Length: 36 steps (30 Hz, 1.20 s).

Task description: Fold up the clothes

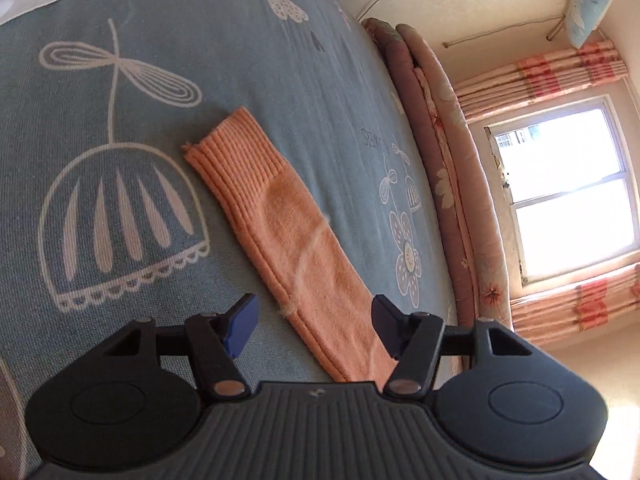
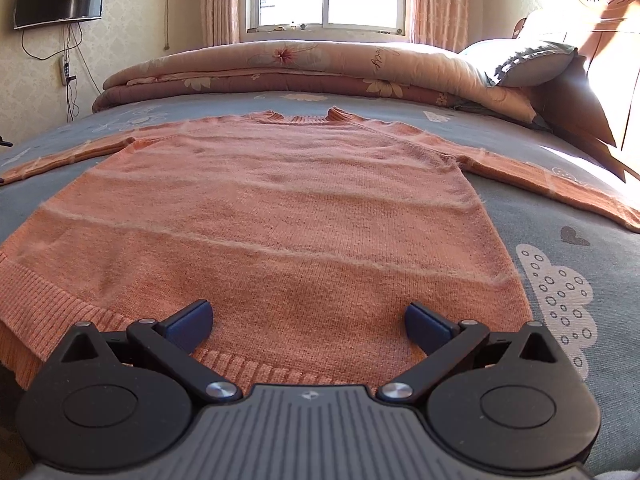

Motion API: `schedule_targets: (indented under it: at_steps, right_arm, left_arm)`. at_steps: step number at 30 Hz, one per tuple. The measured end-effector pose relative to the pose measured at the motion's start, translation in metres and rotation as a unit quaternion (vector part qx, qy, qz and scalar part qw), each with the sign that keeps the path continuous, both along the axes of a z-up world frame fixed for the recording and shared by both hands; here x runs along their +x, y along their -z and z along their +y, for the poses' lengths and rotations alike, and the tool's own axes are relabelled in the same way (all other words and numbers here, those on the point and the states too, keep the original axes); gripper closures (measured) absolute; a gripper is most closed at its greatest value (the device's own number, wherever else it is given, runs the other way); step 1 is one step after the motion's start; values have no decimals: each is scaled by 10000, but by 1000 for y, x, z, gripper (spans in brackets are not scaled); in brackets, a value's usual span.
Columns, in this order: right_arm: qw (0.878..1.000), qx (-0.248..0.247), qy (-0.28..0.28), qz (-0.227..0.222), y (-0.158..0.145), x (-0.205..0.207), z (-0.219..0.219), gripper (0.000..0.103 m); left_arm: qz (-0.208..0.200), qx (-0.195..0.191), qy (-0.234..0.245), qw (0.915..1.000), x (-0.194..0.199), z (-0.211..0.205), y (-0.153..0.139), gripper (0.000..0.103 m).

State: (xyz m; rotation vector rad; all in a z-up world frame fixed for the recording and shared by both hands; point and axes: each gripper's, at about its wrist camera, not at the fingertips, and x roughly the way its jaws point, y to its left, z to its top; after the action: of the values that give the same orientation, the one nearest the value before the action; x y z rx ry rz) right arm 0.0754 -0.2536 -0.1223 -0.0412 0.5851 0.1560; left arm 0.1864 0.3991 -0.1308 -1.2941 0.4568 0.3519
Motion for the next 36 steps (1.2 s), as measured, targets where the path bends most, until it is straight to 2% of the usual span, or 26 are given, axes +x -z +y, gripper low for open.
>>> schedule_targets:
  at_steps: [2,3,16,25,30,32,34,36]
  right_arm:
    - [10000,-13,9,-19,0,1,1,0]
    - [10000,-17,9,-25,1,1,1,0]
    - [9999,-79,23,-99,2,3,3,0]
    - [9999,-100,29,-130,2,5,3,0]
    - [9998,-116,43,-139,2,6,5,0]
    - [9998,-118,44,-140,2,6,5,0]
    - [9998,-120,44,-138,2,6,6,0]
    - [9998,-123,44,-135,2,6,6,0]
  left_arm:
    - [7,-91,-118,9999,3,0,12,43]
    - [19,-110,-173,9998,5,0,18,49]
    - [-159,49,-680,9975,29,20,22,47]
    - [-103,314,-864,9957,41,32,19,47]
    - [26,681,-819,9943,43,26,13,47]
    - [150,825,-779,9934,43,23,10,52]
    - [400,991,-760,9914,45,20,6,66]
    - [726,1168,-726,9878,47,17,2,86]
